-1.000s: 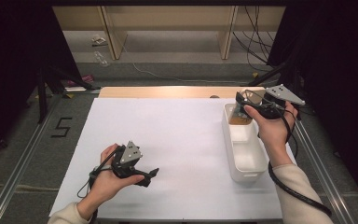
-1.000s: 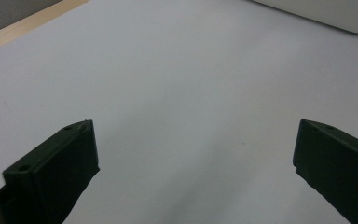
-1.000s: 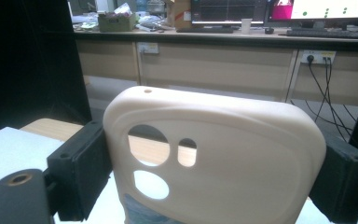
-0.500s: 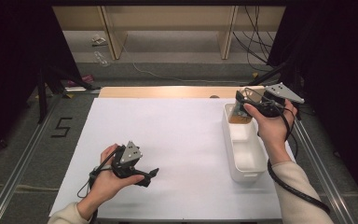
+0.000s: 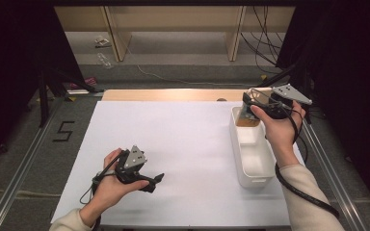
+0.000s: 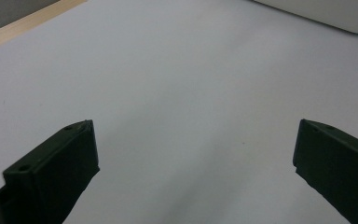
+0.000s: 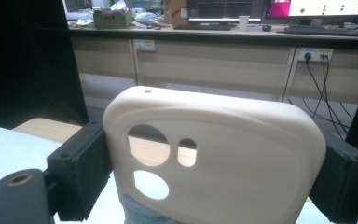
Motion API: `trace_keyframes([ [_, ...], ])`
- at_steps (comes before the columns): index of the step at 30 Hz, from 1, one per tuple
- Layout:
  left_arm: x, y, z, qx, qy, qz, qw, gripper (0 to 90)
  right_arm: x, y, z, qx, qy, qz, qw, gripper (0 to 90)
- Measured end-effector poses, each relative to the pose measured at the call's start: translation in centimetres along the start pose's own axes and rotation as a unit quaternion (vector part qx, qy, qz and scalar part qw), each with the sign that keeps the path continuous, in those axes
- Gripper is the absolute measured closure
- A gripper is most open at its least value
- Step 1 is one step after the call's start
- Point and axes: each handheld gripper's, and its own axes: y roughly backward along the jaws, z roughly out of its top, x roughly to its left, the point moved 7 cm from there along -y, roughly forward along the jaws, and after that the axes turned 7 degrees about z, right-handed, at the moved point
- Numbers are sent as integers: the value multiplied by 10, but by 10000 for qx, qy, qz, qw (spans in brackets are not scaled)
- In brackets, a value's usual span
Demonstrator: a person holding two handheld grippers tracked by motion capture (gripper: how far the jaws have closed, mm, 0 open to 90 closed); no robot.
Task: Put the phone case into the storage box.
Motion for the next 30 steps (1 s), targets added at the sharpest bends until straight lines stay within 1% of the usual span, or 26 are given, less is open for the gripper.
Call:
trace_keyframes([
  [30,0,0,0,-11,1,-1,10000,0,-4,-13,5,64,51,-109,9999,133],
])
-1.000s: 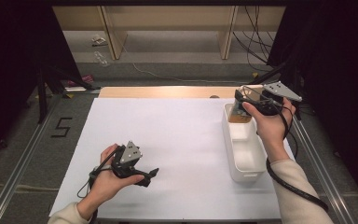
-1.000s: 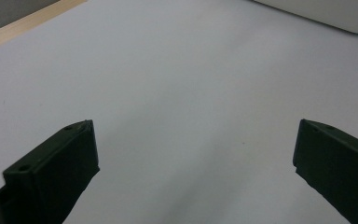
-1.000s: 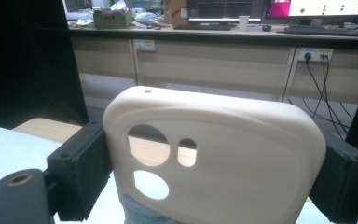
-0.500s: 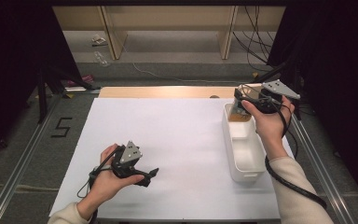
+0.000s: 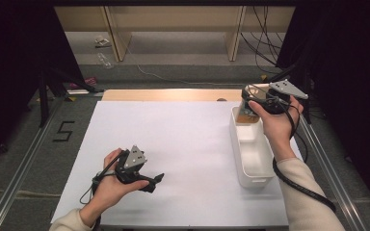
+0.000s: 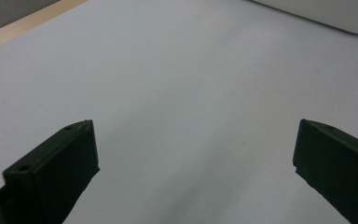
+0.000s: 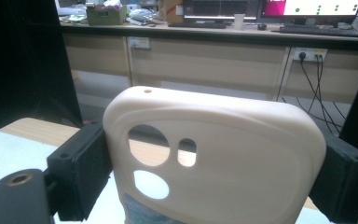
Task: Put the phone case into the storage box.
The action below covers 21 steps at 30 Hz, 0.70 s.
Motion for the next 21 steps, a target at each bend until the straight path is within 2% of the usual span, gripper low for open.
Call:
trace_keyframes([
  [21,0,0,0,0,-3,5,10000,0,-6,-9,2,60,-1,-82,9999,133],
])
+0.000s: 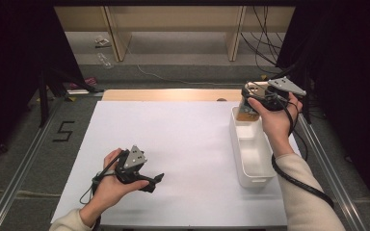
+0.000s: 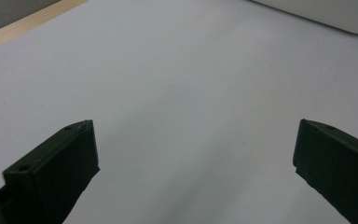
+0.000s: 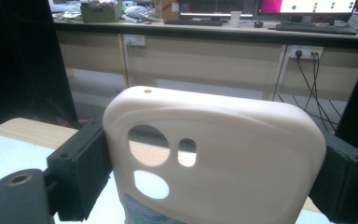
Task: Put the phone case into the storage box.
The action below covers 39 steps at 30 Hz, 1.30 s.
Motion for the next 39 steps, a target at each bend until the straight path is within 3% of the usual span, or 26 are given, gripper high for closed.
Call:
trace_keyframes([
  [39,0,0,0,-7,-1,1,10000,0,-3,-9,2,58,-13,-49,10000,133],
])
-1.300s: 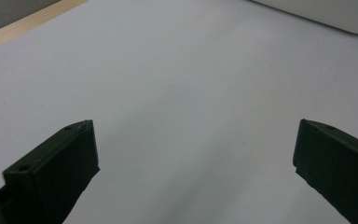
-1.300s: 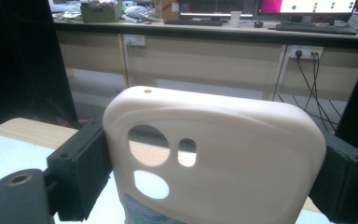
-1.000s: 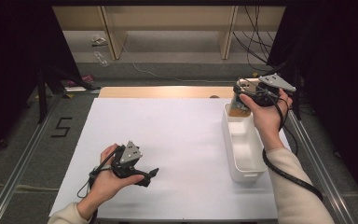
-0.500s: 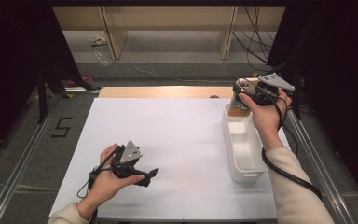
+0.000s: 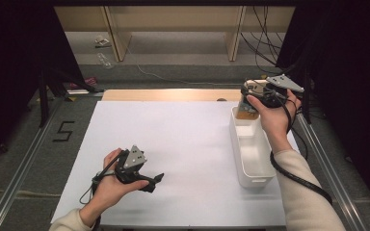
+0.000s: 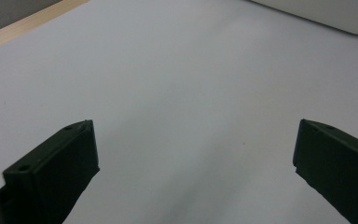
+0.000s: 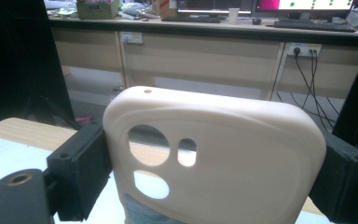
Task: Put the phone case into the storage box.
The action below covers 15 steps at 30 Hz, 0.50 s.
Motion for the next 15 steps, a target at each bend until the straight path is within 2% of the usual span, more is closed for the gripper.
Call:
trace_keyframes([
  [15,0,0,0,3,1,-7,10000,0,-1,-6,-1,46,-19,-17,10000,133],
])
